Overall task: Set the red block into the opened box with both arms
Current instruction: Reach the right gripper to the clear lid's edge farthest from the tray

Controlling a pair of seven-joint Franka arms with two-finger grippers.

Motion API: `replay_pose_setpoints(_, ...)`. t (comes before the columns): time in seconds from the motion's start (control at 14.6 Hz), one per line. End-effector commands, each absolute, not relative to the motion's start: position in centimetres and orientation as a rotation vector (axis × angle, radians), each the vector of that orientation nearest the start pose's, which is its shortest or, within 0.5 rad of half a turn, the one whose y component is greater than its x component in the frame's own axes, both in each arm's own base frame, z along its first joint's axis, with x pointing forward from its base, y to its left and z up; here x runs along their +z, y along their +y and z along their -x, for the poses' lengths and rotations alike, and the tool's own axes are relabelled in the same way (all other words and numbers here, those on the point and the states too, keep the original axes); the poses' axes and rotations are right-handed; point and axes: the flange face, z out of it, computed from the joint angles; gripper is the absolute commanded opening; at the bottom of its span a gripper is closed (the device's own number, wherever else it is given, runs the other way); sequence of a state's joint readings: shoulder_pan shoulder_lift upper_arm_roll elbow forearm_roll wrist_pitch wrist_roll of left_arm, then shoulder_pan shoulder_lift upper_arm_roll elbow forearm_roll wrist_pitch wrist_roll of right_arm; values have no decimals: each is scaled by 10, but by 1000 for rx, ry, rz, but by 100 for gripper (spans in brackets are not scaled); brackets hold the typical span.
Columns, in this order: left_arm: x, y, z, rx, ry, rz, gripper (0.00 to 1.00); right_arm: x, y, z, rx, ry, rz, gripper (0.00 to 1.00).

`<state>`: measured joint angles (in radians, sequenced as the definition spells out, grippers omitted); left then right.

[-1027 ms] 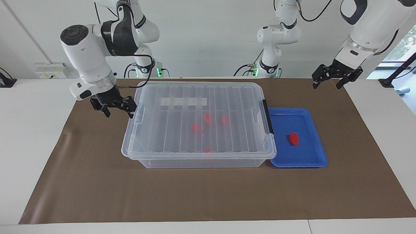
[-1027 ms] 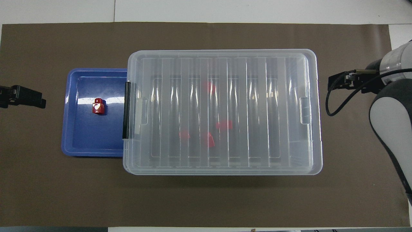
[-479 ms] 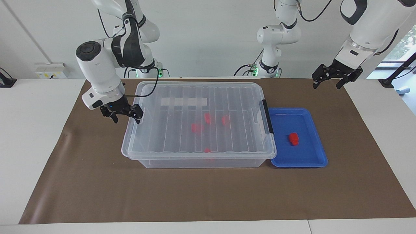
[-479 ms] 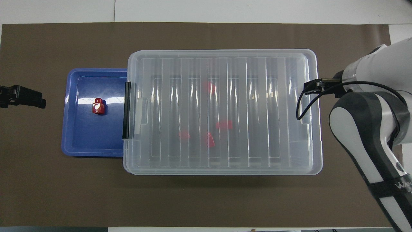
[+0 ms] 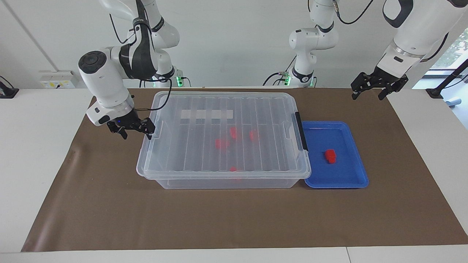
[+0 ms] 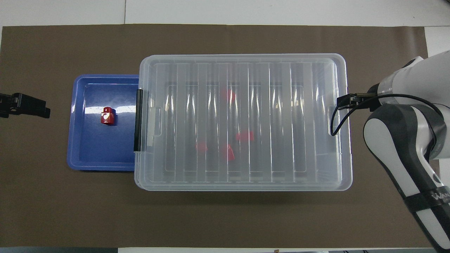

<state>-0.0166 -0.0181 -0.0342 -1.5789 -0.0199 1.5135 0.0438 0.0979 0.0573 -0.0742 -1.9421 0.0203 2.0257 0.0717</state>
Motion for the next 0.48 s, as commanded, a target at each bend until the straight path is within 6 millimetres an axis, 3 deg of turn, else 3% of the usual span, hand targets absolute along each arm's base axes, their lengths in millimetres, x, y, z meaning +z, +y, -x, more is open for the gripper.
replay_pose_setpoints(0.0,627,-27,-533,68,149,3160,100,452,-6,-569,-61,21,3122,100)
replay_pose_setpoints(0.41,627,-27,-533,68,149,3160,100,452,-75,-566,-69,-95,3134,100)
